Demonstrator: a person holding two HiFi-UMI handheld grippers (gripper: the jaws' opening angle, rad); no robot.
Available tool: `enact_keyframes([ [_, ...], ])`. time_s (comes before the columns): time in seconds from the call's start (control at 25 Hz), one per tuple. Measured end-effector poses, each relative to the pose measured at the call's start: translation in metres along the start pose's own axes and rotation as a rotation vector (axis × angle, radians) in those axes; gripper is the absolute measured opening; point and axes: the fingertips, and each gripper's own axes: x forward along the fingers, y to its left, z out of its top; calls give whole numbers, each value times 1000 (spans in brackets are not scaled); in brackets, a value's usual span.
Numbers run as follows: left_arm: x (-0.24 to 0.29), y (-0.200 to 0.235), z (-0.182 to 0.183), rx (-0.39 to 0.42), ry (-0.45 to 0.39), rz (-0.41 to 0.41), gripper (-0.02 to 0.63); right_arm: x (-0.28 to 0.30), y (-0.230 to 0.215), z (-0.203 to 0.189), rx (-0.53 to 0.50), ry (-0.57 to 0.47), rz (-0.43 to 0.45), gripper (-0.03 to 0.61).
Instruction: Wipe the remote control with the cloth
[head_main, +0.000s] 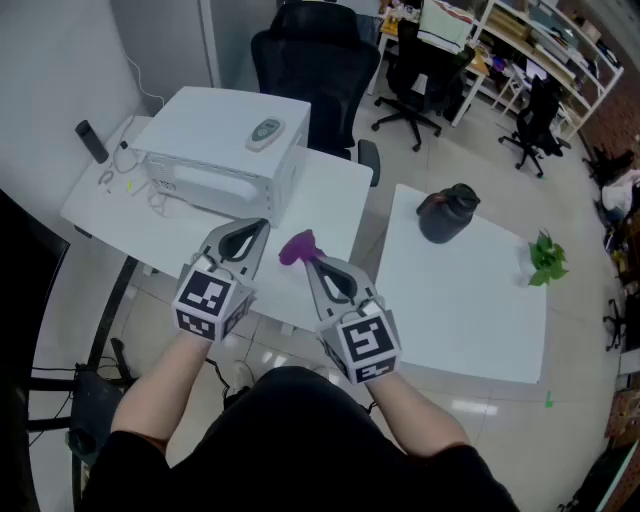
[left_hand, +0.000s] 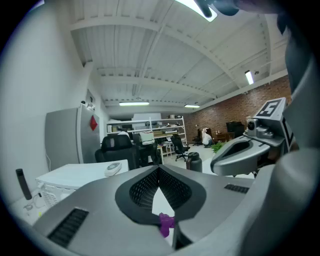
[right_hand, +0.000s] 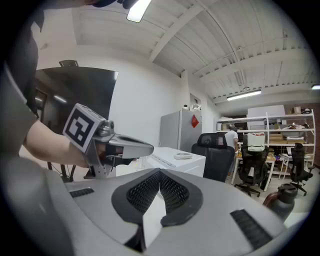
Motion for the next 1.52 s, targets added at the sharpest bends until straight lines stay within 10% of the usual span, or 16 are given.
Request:
enact_keyframes([
  [0.24,26,10,13,-20,64,57,3,-20,-9,-11,-2,13,49,17],
  [0.84,142,142,-11,-156,324,121,331,27,-56,-22,45,39,38,18],
  [1.52,227,191,-72,-200,634,26,310,104,-103,-29,101,73,-12,17],
])
